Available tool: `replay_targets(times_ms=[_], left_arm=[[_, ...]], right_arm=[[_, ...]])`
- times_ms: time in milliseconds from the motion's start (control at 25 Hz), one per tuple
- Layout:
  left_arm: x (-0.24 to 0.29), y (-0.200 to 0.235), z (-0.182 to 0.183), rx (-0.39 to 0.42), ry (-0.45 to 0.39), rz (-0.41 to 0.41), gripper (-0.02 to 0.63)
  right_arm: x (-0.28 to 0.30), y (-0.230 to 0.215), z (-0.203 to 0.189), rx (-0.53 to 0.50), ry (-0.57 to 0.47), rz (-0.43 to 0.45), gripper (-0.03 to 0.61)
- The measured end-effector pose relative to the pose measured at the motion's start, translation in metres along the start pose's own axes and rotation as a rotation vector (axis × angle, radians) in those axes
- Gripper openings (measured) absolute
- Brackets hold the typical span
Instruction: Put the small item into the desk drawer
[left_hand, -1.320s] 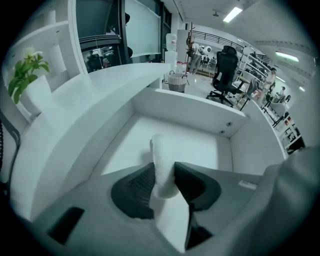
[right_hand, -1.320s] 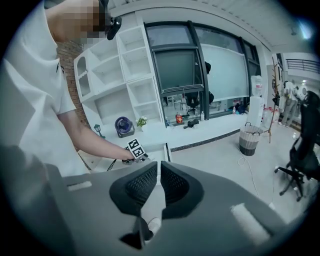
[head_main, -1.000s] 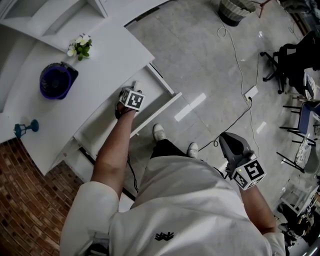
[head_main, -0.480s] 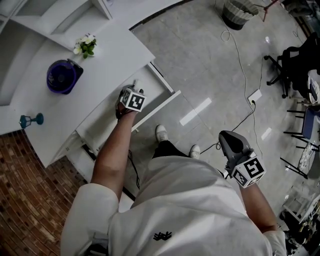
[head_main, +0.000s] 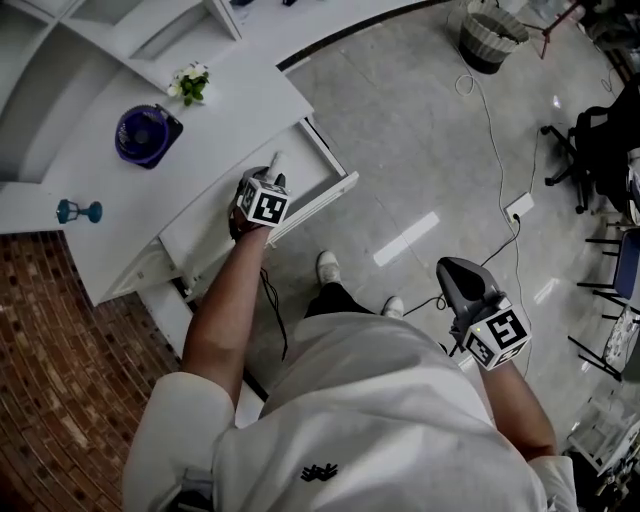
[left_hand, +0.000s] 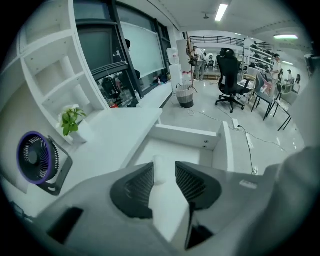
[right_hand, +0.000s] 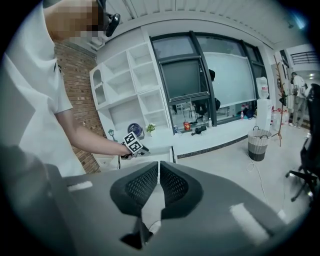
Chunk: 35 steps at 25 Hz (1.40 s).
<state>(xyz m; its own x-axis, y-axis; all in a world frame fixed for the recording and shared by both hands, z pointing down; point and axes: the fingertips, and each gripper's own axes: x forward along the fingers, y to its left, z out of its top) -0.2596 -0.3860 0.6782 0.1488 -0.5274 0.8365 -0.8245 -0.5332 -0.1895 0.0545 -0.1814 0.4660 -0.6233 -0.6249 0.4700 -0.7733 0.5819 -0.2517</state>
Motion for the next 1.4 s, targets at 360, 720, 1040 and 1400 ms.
replay_targets(times_ms=[360, 720, 1040, 1400], left_arm=[[-0.071, -0.035, 0.003, -0.020, -0.078, 0.085, 0.114], [-0.139, -0.115, -0.005, -0.090, -0.146, 0.067, 0.068], [-0.196, -0.200, -0.004, -0.149, -0.232, -0.019, 0.031], [-0.256, -0.284, 0.003, -0.243, -0.334, -0.165, 0.006]], right_arm=[[-0.048, 0.000, -0.023, -0.019, -0.051, 0.055, 0.020], [-0.094, 0.002, -0.055, -0.031, -0.068, 0.107, 0.014], [-0.124, 0.011, -0.076, -0.054, -0.066, 0.164, 0.014], [-0.146, 0.019, -0.089, -0.077, -0.079, 0.211, 0.014]])
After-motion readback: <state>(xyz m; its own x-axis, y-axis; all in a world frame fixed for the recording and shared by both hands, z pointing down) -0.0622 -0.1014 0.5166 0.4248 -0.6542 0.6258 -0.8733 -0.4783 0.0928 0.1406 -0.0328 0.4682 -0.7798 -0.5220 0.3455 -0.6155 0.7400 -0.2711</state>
